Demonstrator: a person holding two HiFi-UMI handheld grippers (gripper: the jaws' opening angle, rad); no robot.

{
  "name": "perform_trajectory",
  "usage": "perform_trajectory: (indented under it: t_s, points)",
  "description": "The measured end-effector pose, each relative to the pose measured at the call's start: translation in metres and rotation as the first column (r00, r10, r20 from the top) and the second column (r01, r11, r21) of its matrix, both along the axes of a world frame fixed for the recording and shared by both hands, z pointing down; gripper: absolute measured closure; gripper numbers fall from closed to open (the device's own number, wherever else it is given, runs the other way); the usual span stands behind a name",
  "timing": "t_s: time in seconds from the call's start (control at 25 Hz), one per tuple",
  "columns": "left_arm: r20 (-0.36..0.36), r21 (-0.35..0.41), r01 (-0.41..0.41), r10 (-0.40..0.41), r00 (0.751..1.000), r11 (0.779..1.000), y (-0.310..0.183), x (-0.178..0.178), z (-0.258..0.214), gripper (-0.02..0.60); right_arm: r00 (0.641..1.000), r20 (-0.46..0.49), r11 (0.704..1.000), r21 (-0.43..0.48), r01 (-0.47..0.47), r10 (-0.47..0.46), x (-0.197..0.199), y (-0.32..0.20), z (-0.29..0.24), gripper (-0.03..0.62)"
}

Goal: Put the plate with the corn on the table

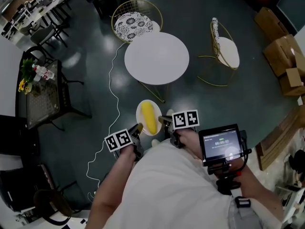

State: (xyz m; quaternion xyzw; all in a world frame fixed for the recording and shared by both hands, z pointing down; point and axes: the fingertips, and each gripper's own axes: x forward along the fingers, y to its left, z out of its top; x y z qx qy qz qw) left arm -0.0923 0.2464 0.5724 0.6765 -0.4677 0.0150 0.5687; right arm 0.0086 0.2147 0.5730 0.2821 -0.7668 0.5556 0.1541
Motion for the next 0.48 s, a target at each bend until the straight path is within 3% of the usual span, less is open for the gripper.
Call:
perform_trajectory:
  t_s: [0.48]
  points:
    - [-0.009,-0.007,-0.006,0.006,1.000,1.000,-0.0012,0.0067,0.0036,0.541,1.000,0.003,1.000,-0.009,-0.022,0.022,0.0069,-0.0004,0.0019,0.553]
